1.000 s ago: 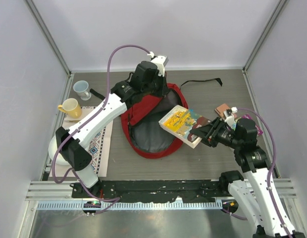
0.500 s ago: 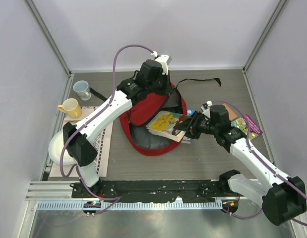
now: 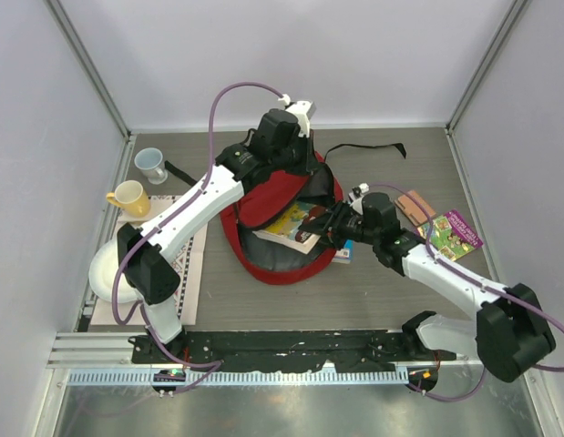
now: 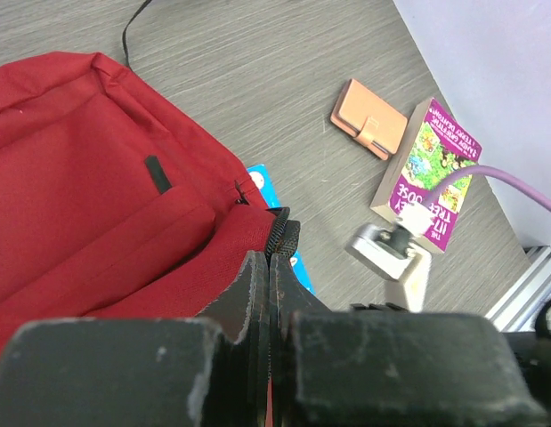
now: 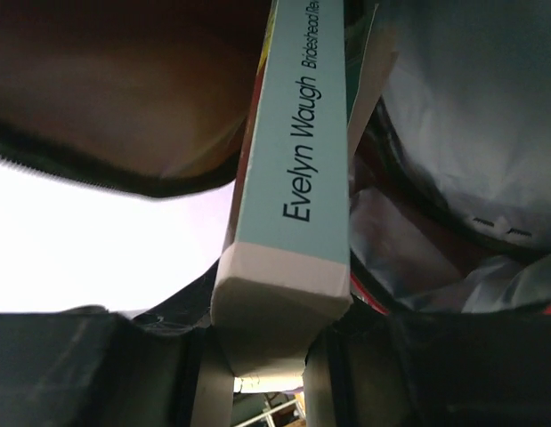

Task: Pack the student bag
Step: Place the book in the student bag.

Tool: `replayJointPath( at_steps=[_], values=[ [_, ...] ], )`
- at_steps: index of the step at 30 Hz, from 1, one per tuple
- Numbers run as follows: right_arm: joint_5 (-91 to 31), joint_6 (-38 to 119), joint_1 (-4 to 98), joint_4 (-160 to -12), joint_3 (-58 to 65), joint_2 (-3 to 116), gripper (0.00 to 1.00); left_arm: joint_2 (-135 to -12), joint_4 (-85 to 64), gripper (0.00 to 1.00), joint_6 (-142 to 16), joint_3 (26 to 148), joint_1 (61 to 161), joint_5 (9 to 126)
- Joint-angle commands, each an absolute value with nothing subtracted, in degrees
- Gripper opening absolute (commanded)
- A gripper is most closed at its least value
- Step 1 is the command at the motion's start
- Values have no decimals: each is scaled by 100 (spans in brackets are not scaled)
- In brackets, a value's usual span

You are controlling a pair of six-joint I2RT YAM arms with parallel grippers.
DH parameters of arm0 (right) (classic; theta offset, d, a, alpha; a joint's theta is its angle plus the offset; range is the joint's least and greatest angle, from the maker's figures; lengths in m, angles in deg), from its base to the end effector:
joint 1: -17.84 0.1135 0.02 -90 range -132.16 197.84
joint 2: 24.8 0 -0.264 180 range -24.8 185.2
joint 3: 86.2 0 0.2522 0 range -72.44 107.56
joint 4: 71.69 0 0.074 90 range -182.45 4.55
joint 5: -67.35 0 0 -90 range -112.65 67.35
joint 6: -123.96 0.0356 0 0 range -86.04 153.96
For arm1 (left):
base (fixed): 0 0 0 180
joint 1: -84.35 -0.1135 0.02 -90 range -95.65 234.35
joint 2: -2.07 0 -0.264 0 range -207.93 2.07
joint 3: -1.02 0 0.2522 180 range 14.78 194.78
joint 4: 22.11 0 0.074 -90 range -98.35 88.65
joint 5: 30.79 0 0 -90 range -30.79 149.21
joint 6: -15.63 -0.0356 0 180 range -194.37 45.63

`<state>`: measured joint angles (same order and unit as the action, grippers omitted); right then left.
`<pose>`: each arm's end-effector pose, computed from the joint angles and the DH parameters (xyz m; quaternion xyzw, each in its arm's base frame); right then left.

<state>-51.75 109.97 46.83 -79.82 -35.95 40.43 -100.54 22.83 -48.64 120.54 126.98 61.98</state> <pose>0.2100 0.1362 0.2468 0.1952 0.7958 0.5508 0.1584 0.3046 -0.2828 0.3930 0.1382 0.8459 -0.3063 0.4141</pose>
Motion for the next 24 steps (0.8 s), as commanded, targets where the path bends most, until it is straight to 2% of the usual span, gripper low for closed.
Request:
replayJointPath(
  at_steps=[1, 15, 18, 21, 24],
  values=[
    [-4840, 11306, 4816, -6665, -3193, 4549, 1, -9822, 1916, 0, -4783, 12315, 12707, 6457],
    [-3469, 11595, 4895, -4012, -3131, 5798, 1, -9699, 2030, 0, -4783, 12157, 12707, 6729],
    [-3162, 11762, 4904, -3905, -3113, 6061, 1, -9672, 1969, 0, -4731, 12035, 12698, 6774],
    [-2960, 12000, 5000, -3142, -3079, 6492, 1, -9654, 1881, 0, -4687, 11981, 12698, 6861],
    [-2294, 11651, 5220, -3245, -2999, 6564, 1, -9707, 1968, 0, -4747, 12034, 12724, 6801]
  ],
)
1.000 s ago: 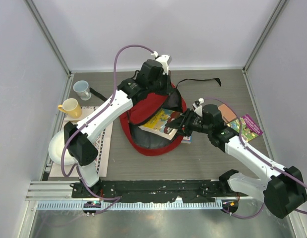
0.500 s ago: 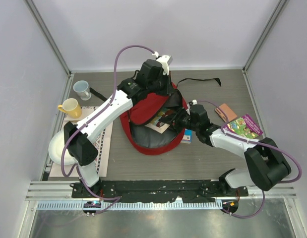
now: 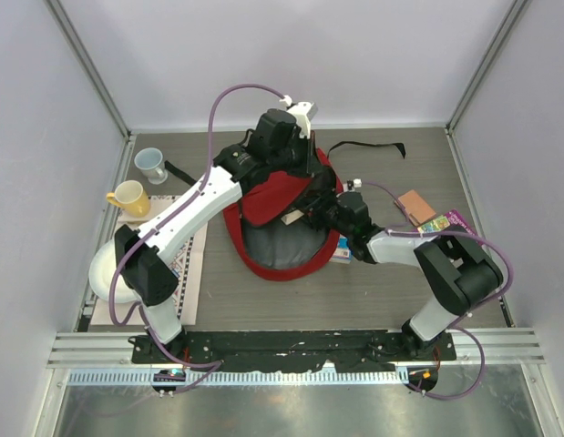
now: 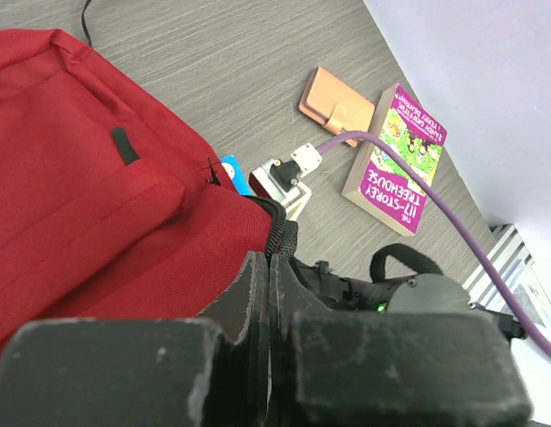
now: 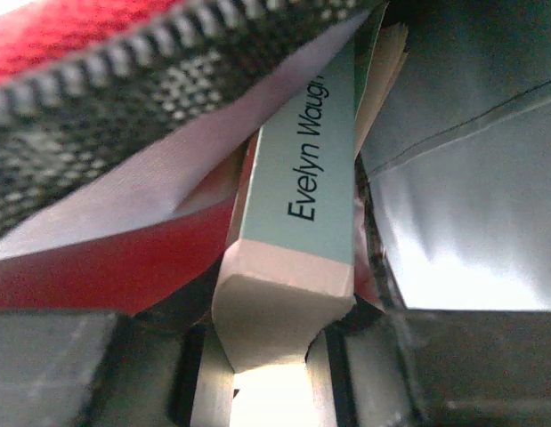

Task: Pack the student bag
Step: Place the book in the student bag.

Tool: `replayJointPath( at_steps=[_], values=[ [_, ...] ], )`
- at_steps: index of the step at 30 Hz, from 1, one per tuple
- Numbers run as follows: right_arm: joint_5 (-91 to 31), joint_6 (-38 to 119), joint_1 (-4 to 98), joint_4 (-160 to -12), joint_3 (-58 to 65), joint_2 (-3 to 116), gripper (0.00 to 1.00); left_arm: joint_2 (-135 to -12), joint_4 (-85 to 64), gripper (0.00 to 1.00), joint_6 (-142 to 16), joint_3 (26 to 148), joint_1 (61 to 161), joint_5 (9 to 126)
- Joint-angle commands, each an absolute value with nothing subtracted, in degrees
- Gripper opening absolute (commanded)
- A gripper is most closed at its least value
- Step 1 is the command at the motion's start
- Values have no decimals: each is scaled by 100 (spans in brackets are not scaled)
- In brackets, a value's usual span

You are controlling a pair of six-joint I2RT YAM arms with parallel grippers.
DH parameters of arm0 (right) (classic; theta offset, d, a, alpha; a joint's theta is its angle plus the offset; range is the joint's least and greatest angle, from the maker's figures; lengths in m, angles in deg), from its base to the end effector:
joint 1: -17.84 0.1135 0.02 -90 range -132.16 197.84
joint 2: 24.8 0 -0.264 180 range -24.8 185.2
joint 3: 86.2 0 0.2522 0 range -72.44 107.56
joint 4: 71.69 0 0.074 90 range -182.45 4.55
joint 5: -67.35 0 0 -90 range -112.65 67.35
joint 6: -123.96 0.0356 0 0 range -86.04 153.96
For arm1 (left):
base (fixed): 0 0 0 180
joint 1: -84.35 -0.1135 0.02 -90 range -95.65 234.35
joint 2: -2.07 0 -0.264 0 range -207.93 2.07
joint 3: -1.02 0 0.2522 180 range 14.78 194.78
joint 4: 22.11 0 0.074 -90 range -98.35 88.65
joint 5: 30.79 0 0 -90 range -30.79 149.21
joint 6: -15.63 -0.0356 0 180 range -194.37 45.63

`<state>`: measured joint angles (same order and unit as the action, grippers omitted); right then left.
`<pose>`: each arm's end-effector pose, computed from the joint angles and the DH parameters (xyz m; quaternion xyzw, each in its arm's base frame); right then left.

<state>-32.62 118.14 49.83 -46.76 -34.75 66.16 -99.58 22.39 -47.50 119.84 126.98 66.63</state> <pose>0.2720 0.1772 0.1896 0.2989 0.7312 0.5536 0.2638 0.2996 -0.2820 0.3963 0.1502 0.8397 -0.3412 0.3949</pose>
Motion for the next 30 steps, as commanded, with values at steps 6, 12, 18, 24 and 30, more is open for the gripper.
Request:
replayJointPath(
  at_steps=[6, 12, 18, 24, 30],
  values=[
    [-1930, 11473, 5414, -3289, -2656, 6932, 1, -9602, 2451, 0, -5275, 12078, 12724, 6159],
    [-1422, 10788, 5414, -3633, -2875, 6844, 1, -9286, 2585, 0, -5136, 11641, 12549, 6659],
    [-1465, 10744, 5598, -2306, -2850, 7652, 1, -9075, 2434, 0, -4810, 11419, 12557, 6985],
    [-544, 10356, 6073, -1646, -2683, 8330, 4, -8995, 2303, 0, -4625, 11366, 12557, 7063],
    [-68, 10971, 6091, -1969, -2840, 8507, 34, -8943, 2285, 0, -4625, 11279, 12540, 6994]
  ],
)
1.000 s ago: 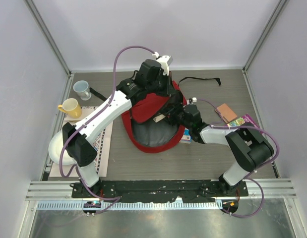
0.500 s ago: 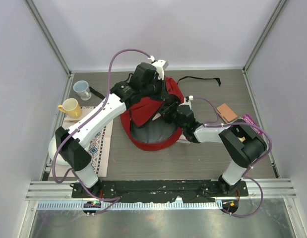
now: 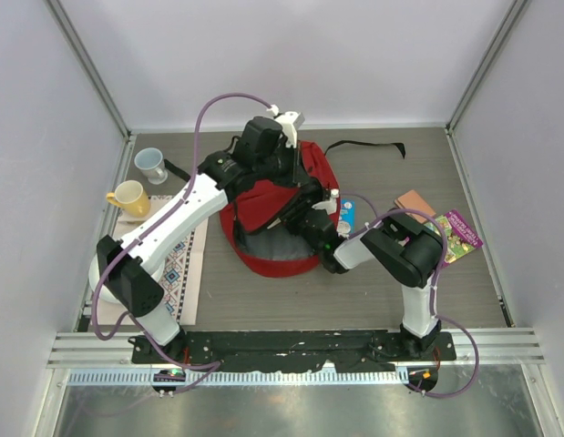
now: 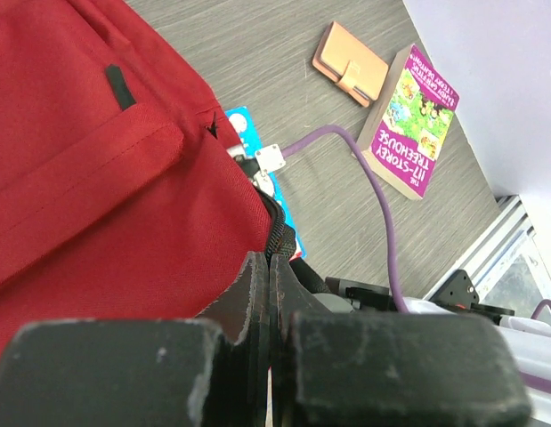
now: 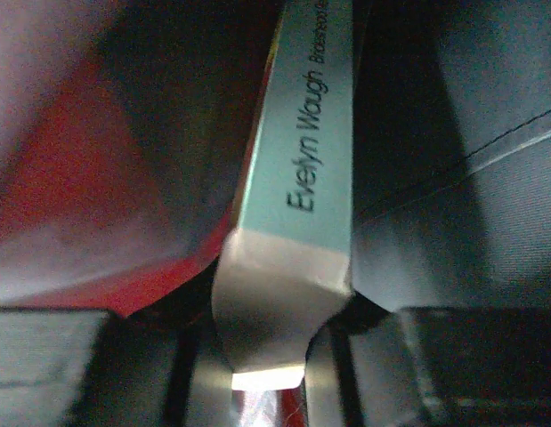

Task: Pack the student bag
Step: Place the book in the student bag.

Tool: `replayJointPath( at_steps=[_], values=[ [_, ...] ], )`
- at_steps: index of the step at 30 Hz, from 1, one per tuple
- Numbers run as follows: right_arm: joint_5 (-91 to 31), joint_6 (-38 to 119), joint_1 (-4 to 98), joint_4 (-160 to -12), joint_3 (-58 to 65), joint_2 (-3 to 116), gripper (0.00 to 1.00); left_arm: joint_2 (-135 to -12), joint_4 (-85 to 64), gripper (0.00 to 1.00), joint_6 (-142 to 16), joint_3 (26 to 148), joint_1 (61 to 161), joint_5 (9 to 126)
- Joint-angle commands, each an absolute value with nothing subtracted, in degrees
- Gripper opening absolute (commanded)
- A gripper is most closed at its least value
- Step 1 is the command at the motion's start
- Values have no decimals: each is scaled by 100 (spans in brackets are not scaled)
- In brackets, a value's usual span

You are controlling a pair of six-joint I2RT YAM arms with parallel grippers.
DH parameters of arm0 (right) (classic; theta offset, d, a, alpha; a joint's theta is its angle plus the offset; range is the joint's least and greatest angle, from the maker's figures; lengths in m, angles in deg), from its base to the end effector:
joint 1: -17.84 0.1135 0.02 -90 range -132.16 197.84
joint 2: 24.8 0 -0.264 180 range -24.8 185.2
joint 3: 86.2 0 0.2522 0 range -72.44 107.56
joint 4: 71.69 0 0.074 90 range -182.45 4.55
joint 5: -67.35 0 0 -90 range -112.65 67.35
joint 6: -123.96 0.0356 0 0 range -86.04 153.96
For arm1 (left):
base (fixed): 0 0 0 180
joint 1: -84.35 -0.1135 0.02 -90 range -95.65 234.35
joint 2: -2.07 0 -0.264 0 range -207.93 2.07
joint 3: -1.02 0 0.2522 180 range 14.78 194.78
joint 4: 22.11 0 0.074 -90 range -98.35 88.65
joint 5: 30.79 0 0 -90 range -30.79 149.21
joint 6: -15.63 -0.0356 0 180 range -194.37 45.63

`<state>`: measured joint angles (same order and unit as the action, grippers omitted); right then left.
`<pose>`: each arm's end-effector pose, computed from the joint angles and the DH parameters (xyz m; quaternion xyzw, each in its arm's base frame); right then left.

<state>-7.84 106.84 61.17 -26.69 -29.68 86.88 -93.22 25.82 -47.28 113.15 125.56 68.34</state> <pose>0.2742 0.2461 0.1327 0.2739 0.7143 0.4881 0.4202 0.2815 -0.2541 0.3931 0.1455 0.8566 -0.3325 0.3668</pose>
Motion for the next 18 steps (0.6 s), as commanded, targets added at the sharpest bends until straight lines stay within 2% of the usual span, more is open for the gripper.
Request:
replayJointPath(
  at_steps=[1, 2, 3, 5, 6, 9, 14, 15, 17, 18],
  values=[
    [-93, 11207, 6091, -2415, -2884, 8454, 40, -8934, 2285, 0, -4634, 11269, 12548, 6950],
    [-129, 11296, 6091, -2646, -2902, 8401, 43, -8925, 2268, 0, -4634, 11252, 12531, 6941],
    [-172, 11323, 6091, -2778, -2928, 8296, 52, -8916, 2259, 0, -4642, 11226, 12531, 6923],
    [-296, 11428, 6099, -3112, -3095, 8164, 59, -8934, 2241, 0, -4643, 11199, 12505, 6923],
    [-322, 11499, 6100, -3183, -3182, 8042, 66, -8943, 2232, 0, -4643, 11199, 12496, 6923],
    [-445, 11526, 6108, -3403, -3482, 7804, 74, -8943, 2189, 0, -4643, 11129, 12470, 6923],
    [-419, 11385, 6100, -3991, -3658, 7355, 72, -8969, 2118, 0, -4616, 11076, 12426, 6932],
    [-454, 11289, 6108, -4106, -3632, 7320, 64, -8978, 2118, 0, -4616, 11076, 12425, 6941],
    [-550, 11280, 6117, -4352, -3596, 7241, 58, -8978, 2118, 0, -4616, 11067, 12408, 6941],
    [-620, 11262, 6117, -4362, -3605, 7232, 49, -8978, 2109, 0, -4616, 11050, 12408, 6941]
  ],
)
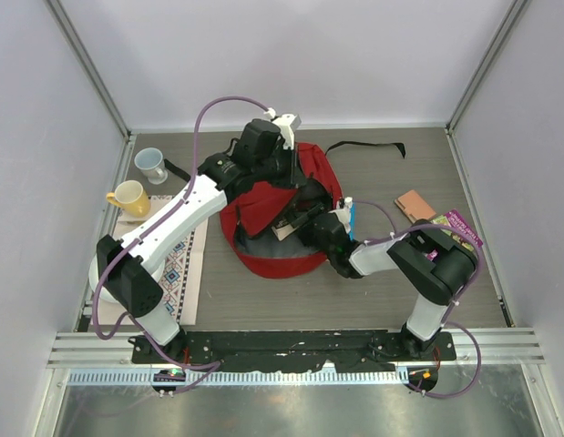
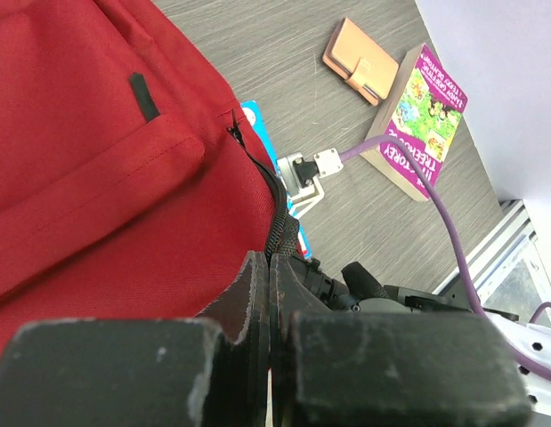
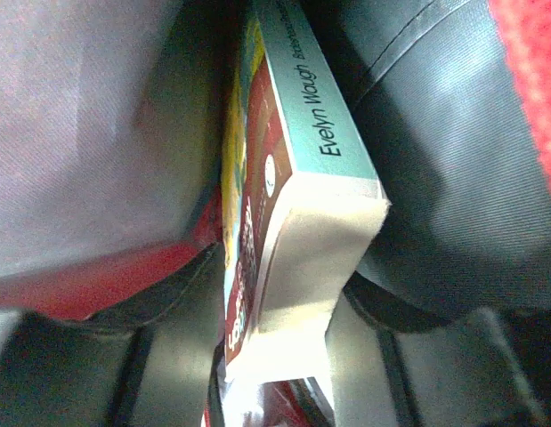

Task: Pack the student bag
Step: Place the book in the student bag.

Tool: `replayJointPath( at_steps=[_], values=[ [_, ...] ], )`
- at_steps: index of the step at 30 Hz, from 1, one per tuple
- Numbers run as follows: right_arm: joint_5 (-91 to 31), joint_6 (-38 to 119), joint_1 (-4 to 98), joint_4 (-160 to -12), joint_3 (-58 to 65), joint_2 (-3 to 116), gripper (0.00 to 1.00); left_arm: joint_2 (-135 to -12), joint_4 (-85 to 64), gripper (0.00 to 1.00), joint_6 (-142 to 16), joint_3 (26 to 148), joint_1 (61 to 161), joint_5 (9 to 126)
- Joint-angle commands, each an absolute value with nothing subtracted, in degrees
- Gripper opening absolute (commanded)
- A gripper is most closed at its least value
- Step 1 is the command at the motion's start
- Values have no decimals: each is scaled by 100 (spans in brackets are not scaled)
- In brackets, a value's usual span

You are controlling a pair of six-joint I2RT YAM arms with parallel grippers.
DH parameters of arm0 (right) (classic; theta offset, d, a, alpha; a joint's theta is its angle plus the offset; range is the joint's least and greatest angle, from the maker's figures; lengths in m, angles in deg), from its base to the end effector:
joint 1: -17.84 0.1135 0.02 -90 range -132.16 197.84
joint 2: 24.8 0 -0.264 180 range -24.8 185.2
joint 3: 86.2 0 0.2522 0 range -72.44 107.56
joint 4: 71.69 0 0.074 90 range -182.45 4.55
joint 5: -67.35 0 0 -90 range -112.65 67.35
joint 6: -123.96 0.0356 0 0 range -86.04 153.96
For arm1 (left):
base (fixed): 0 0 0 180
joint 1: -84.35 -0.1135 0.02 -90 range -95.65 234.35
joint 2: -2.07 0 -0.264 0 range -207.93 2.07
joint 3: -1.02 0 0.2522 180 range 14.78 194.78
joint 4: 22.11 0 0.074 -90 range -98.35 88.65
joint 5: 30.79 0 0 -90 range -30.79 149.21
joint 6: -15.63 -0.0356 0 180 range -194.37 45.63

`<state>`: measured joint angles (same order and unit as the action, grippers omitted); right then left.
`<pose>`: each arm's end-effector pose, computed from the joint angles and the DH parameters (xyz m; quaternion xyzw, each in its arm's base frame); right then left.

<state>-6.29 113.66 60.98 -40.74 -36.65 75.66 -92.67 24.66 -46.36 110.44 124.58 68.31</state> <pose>0.2466 0.2174 0.1404 0.3318 0.7441 0.4431 0.3741 0.2851 -0.2486 0.3825 0.1310 0.8632 -0.3282 0.3606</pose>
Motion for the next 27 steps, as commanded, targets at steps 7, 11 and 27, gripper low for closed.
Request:
replayJointPath(
  at_steps=[7, 11, 27],
  values=[
    [-577, 11148, 6152, -4714, -3807, 6810, 3, -8978, 2092, 0, -4625, 11006, 12373, 6967],
    [-455, 11244, 6152, -3951, -3869, 6783, 1, -8995, 2030, 0, -4537, 11006, 12373, 7116],
    [2024, 12009, 6785, -2207, -2516, 8752, 2, -8907, 2188, 0, -4133, 11094, 12364, 7433]
  ],
)
